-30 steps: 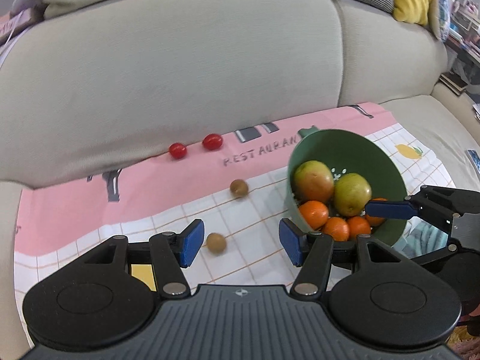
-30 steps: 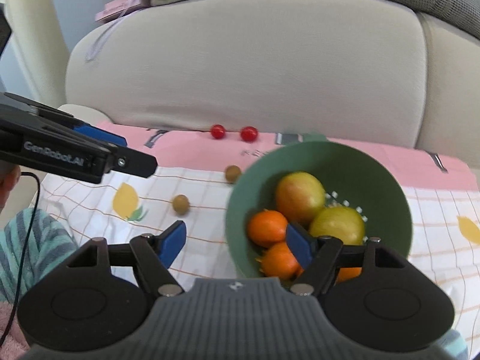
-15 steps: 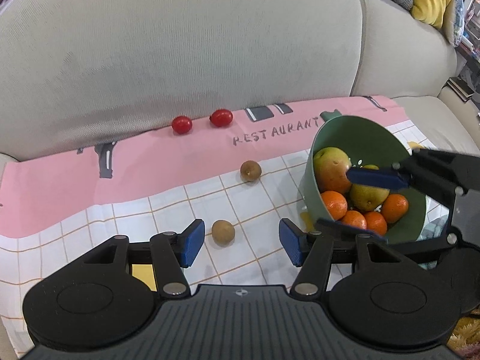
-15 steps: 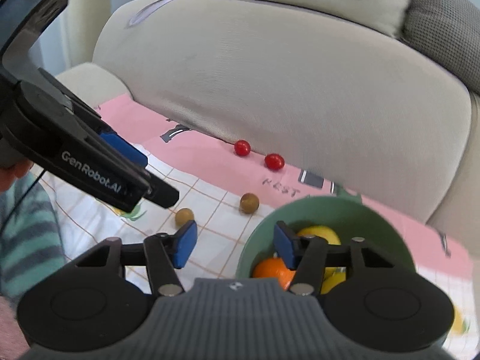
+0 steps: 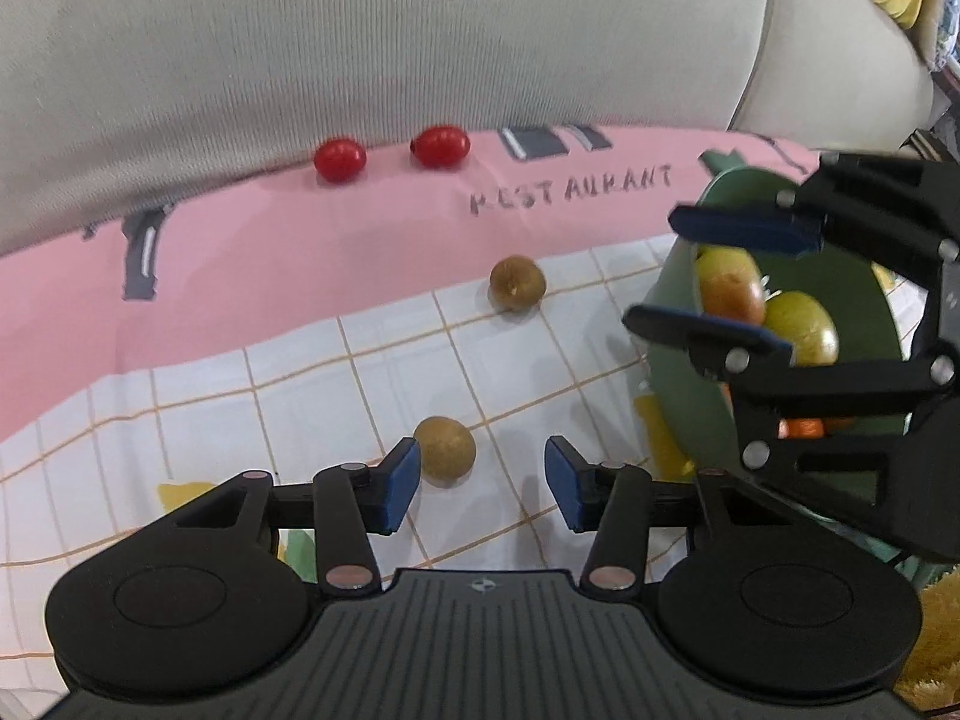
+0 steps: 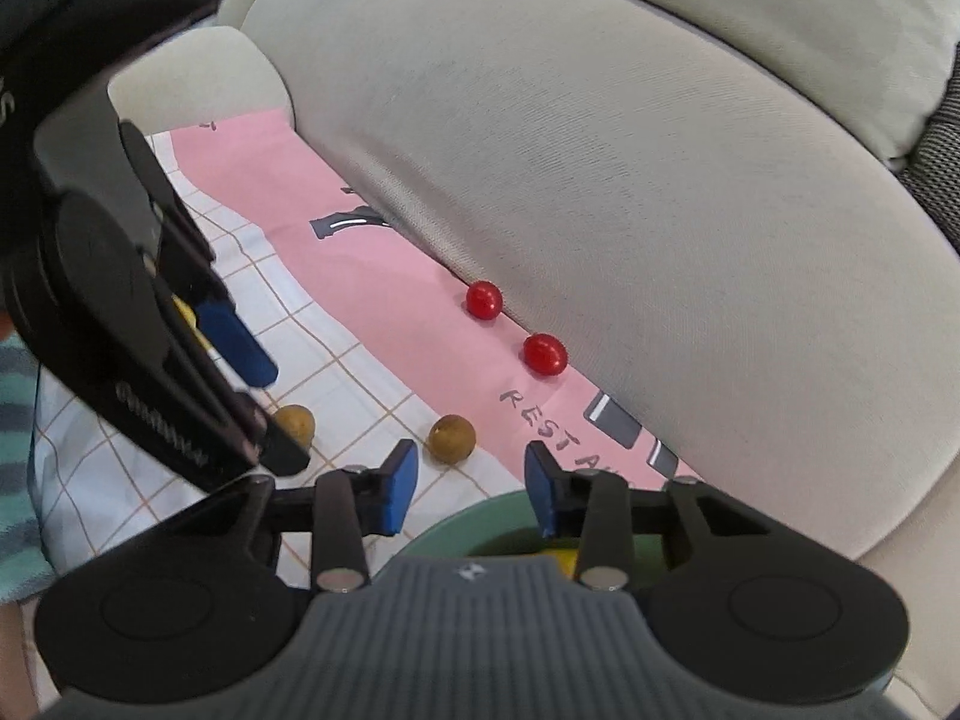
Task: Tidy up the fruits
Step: 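Close the left tool on a small brown fruit while the right tool grasps another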
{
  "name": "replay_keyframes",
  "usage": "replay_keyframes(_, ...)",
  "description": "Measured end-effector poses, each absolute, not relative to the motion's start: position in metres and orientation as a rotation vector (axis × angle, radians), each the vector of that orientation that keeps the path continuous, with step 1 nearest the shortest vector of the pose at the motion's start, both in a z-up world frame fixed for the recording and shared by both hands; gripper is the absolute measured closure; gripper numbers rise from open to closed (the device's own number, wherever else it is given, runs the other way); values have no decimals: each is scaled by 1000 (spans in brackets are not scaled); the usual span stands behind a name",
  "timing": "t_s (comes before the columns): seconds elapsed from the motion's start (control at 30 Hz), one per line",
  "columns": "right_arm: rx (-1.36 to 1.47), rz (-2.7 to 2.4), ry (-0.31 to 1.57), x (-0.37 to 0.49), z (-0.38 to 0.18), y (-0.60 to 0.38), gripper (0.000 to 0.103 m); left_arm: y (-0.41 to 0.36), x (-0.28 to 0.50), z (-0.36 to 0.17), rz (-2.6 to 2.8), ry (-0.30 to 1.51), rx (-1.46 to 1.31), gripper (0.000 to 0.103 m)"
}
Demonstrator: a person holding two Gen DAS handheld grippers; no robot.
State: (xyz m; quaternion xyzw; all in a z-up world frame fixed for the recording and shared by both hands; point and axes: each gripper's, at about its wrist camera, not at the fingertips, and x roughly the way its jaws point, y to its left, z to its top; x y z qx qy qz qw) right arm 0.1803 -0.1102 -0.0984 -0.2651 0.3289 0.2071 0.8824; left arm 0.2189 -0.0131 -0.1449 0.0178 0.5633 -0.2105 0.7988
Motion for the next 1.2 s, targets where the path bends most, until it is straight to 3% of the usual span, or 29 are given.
replay_keyframes(0.43, -607, 489, 781, 217, -120, -100, 75, -5, 232, -165, -438, 1257, 1, 75)
replay_keyframes(1.2, -673, 467, 905, 257, -155, -78, 81, 25, 240, -141, -369, 1191, -79, 75)
